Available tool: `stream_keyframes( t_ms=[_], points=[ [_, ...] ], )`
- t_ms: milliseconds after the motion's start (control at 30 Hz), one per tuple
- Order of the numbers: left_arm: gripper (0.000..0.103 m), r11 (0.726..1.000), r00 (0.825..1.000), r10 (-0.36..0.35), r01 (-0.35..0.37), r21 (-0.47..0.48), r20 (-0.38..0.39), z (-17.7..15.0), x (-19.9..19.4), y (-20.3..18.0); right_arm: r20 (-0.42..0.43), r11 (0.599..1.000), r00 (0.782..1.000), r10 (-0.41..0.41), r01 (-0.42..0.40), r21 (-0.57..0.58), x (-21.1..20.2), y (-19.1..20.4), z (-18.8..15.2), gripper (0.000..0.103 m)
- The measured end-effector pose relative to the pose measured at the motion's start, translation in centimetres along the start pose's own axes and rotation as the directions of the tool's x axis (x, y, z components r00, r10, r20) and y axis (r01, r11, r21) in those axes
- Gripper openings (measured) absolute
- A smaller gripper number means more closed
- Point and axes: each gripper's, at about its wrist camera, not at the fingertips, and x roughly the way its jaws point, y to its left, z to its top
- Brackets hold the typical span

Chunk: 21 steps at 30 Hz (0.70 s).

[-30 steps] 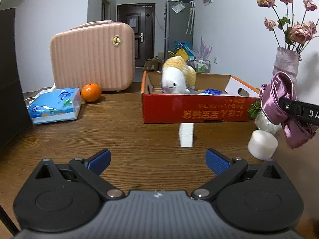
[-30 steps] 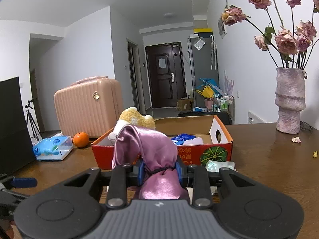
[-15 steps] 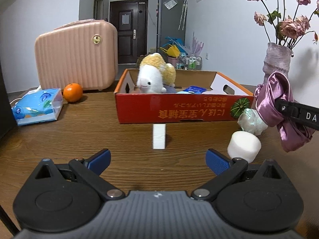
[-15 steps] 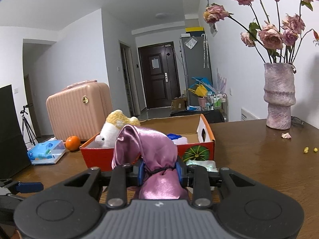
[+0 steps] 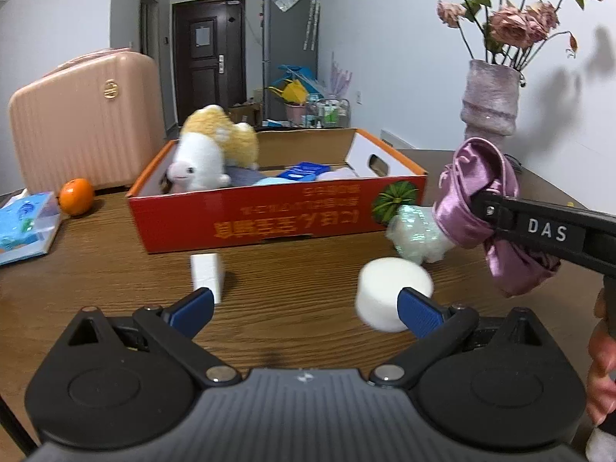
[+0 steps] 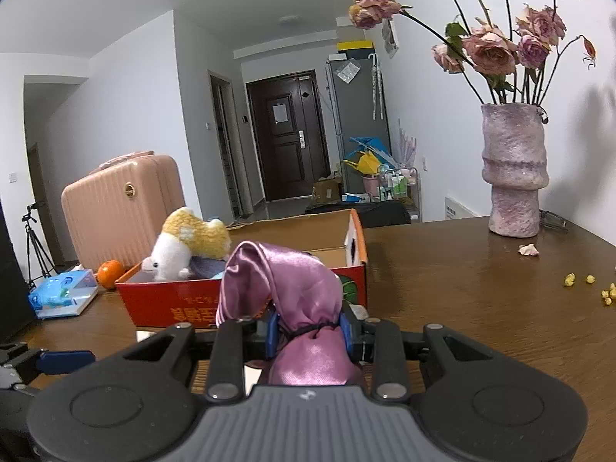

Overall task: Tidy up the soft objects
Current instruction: 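Grasp the white round foam sponge with the left tool while the right tool holds the scrunchie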

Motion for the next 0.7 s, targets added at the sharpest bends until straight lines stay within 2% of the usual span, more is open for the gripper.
stream_keyframes(
  t_ms=[300, 700],
  points=[
    [0.103, 0.999, 0.999, -0.025, 0.026, 0.029, -0.036, 0.5, 2.4, -2.9, -0.001, 0.999, 0.999, -0.033, 0.033, 0.008, 0.2, -2.2, 0.3, 0.03],
    [0.103, 0.999, 0.995, -0.013, 0.018, 0.047, -0.094, 0.6, 6.0, -5.1, -0.016, 0.996, 0.996, -0.085, 0.086, 0.024, 0.7, -5.1, 0.5, 0.03]
  ],
)
